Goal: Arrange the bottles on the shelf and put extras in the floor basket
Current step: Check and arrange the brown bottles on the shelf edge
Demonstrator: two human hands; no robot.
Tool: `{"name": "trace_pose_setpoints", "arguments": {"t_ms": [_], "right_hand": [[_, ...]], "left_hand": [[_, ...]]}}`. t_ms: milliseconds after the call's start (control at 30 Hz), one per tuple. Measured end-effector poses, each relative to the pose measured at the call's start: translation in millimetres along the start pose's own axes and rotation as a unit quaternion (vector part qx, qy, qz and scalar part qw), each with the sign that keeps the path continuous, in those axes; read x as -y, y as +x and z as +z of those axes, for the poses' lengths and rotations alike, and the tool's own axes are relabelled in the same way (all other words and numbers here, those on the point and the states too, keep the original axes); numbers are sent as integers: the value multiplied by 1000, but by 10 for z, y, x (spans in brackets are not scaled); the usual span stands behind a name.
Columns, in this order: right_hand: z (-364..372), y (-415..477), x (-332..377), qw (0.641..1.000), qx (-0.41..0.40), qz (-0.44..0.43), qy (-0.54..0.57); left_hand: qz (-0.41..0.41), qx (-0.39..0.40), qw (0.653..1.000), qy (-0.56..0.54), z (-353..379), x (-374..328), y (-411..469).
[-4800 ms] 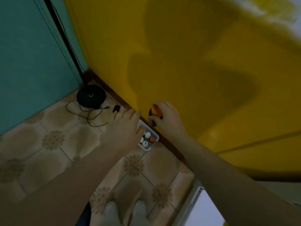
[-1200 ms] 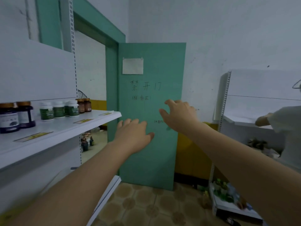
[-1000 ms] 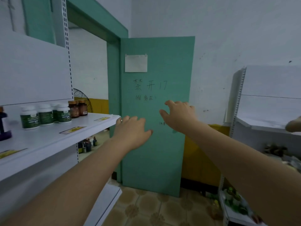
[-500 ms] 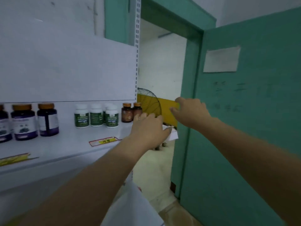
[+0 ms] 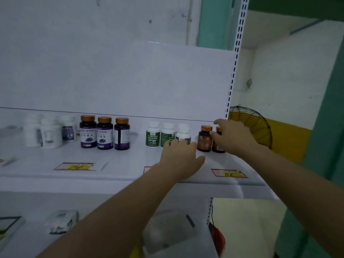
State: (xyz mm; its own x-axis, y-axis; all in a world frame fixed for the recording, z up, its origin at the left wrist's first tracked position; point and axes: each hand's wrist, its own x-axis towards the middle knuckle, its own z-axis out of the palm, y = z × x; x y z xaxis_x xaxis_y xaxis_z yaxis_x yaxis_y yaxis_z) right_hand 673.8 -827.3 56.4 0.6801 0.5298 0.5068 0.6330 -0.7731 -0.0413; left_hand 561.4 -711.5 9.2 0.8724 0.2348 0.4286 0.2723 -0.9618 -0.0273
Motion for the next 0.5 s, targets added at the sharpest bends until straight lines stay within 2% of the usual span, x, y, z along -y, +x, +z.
{"name": "trace_pose_setpoints", "arguments": {"t_ms": [300,500], "right_hand": [[184,504,-115,998,37,-30,-30],[375,719,-56,992,92,-54,-61]], "left_hand": [[-13,65,998,0,81,-109,290],[-24,106,994,18,162,-192,285]]}}
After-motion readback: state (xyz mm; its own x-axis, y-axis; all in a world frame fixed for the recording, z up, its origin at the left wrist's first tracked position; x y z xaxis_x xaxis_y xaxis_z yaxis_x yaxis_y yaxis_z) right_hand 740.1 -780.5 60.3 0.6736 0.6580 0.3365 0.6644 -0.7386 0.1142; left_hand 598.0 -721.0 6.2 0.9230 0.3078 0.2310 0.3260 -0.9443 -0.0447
